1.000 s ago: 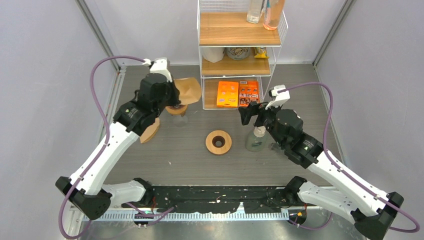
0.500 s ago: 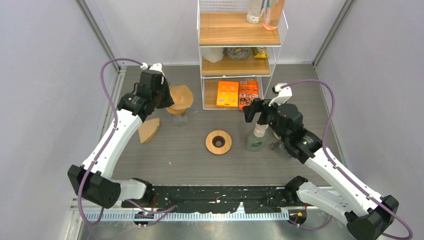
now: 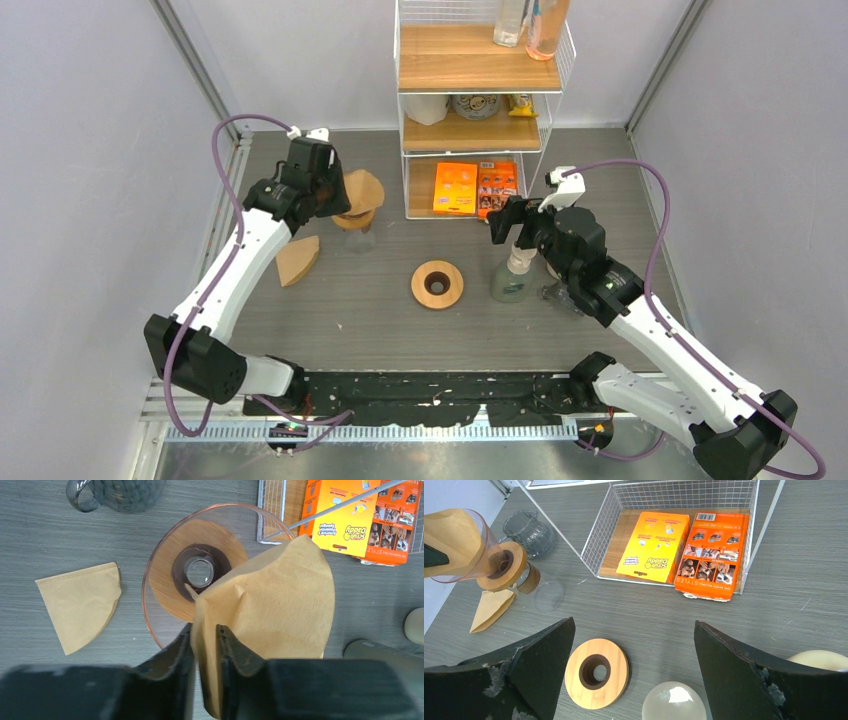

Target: Place the coffee filter in the dripper

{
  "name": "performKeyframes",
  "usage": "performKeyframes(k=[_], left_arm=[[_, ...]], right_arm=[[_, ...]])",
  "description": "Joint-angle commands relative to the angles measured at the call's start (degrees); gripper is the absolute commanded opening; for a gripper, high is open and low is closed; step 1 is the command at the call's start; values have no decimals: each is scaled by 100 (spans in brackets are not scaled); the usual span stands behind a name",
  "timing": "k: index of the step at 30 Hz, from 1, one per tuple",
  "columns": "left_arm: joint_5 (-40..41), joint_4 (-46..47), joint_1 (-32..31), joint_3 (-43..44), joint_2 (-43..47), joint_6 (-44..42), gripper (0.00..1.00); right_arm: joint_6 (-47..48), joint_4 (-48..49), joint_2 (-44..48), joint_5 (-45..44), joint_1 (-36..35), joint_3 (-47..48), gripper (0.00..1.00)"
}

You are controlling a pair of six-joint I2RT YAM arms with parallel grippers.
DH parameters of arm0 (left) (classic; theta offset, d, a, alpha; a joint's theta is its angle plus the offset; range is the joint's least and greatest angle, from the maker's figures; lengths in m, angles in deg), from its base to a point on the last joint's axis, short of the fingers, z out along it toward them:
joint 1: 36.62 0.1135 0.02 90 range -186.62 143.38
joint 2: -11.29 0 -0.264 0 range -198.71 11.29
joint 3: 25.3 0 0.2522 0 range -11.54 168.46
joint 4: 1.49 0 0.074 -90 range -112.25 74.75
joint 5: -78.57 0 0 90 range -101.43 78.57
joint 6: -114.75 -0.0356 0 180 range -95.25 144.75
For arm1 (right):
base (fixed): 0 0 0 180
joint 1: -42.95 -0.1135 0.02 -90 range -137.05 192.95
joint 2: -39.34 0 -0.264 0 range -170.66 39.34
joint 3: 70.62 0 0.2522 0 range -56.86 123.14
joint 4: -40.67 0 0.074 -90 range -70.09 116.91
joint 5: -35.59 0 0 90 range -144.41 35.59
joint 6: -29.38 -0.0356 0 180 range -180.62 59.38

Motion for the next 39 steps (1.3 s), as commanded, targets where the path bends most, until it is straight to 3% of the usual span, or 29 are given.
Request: performKeyframes(k=[1, 7, 13, 18, 28, 32, 34, 39], left_arm=[[109, 104, 30, 292, 78, 93, 40], [101, 195, 30, 351, 386, 70, 63], [2, 723, 23, 53, 1138, -32, 98], [-519, 1127, 30, -18, 1249, -259, 100], [-691, 670, 30, 762, 231, -414, 100], [-405, 484, 30, 898, -53, -409, 90], [-205, 445, 30, 895, -154, -403, 79], [-183, 192, 30, 1057, -494, -450, 41]], right_arm=[[74, 157, 3, -146, 21, -8, 95], [81, 154, 8, -160, 10, -9, 95], [94, 153, 21, -193, 14, -9, 95], [87, 153, 16, -214, 17, -17, 95], [100, 153, 2, -277, 20, -34, 96], [113, 153, -30, -326, 16, -32, 95], [123, 153, -50, -331, 12, -31, 96], [132, 153, -92, -378, 23, -33, 95]])
